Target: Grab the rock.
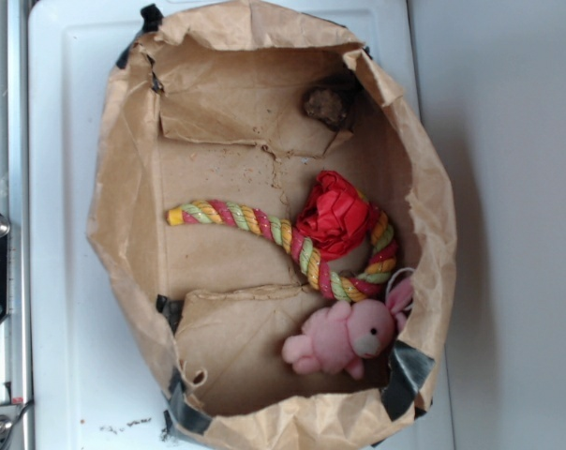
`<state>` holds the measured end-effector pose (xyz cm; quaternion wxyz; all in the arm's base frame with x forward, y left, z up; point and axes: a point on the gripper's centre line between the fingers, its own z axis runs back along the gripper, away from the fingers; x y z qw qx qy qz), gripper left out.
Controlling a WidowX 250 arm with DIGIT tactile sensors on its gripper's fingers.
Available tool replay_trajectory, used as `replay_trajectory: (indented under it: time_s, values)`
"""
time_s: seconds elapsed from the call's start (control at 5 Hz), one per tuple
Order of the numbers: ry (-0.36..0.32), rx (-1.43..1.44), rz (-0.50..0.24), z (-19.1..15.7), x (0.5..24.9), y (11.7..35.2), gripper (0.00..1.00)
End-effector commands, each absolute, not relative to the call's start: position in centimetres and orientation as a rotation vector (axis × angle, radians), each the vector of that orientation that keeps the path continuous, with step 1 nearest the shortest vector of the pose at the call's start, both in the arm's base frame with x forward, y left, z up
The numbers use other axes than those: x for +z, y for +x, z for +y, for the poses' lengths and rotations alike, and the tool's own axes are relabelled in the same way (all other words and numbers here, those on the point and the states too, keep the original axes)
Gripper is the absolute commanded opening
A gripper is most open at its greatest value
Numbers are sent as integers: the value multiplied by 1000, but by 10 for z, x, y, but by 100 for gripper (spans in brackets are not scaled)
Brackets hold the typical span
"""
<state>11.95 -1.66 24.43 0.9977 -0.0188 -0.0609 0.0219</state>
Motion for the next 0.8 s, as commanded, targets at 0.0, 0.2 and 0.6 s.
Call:
replay_trajectory:
  time_s: [0.0, 0.2, 0.6]
  values:
    - [-38, 44, -122, -17, 244, 120, 100]
    - [-60, 98, -166, -23, 246, 153, 100]
    - [-81, 184, -225, -26, 234, 196, 100]
